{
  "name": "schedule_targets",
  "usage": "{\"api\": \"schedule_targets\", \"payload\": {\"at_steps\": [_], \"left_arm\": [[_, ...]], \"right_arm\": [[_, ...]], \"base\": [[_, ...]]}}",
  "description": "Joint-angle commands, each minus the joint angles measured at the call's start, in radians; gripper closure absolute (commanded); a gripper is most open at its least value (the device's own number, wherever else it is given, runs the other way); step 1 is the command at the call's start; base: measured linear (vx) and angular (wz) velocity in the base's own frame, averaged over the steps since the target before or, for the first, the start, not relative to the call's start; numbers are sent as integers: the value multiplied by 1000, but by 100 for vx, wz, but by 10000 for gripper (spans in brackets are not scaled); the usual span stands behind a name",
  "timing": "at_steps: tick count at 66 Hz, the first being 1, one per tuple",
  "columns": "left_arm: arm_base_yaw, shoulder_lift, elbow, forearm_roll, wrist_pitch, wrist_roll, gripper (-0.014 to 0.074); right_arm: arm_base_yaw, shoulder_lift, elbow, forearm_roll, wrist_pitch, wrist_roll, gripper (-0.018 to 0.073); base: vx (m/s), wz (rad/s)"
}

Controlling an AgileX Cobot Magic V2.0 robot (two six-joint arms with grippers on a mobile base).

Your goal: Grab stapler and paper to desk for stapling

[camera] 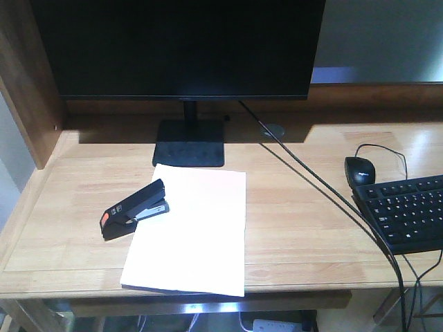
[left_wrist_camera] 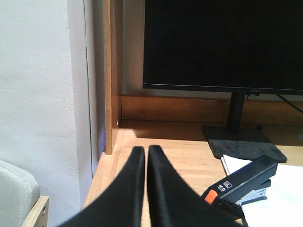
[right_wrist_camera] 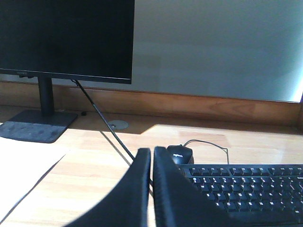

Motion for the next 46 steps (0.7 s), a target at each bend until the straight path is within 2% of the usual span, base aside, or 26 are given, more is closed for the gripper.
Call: {"api": "schedule_targets", "payload": {"at_steps": [1,46], "left_arm": [[-5,-14,27,-2,-69,0,603],[-5,-14,27,-2,-69,0,603]], "right_arm": [[-6,-15,3,-1,-67,-4,568],[-6,-15,3,-1,-67,-4,568]], "base": [[0,0],[0,0]]}}
